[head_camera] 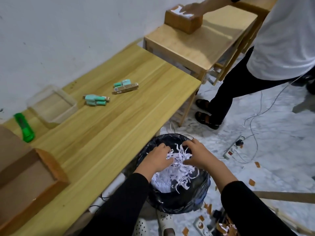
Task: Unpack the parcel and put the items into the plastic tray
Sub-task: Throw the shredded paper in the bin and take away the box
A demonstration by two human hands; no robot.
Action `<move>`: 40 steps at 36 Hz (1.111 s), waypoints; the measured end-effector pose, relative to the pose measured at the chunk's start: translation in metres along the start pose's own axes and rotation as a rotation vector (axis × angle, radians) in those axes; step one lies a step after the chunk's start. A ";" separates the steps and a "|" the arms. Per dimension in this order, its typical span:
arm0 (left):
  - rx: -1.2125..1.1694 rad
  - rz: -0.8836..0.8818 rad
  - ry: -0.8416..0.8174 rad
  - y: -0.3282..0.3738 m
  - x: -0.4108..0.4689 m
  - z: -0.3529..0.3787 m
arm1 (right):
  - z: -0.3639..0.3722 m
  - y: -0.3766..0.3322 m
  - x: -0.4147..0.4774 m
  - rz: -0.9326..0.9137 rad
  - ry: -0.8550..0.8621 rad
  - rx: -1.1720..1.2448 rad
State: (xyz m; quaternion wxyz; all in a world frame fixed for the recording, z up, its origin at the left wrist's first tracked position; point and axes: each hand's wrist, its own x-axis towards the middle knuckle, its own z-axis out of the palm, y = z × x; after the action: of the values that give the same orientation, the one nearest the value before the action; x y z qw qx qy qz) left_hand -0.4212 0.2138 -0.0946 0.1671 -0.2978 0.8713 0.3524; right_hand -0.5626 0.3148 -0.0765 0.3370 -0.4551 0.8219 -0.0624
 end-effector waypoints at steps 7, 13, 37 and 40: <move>-0.002 0.005 0.041 0.005 -0.003 -0.001 | -0.001 0.000 -0.002 -0.007 -0.008 -0.017; 0.035 -0.003 0.149 0.005 -0.015 -0.020 | -0.018 -0.018 -0.006 -0.046 0.002 -0.035; -0.556 -1.038 1.210 -0.205 -0.322 -0.032 | 0.134 -0.330 0.002 -0.564 -0.184 0.168; -0.725 -0.908 1.037 -0.214 -0.326 -0.017 | 0.150 -0.331 0.004 -0.546 -0.161 0.147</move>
State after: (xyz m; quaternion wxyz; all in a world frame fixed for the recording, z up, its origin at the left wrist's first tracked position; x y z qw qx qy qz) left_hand -0.0366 0.2091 -0.0294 -0.2415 -0.7882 0.4612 0.3283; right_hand -0.2389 0.1511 -0.0580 0.4038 -0.6373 0.6329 -0.1739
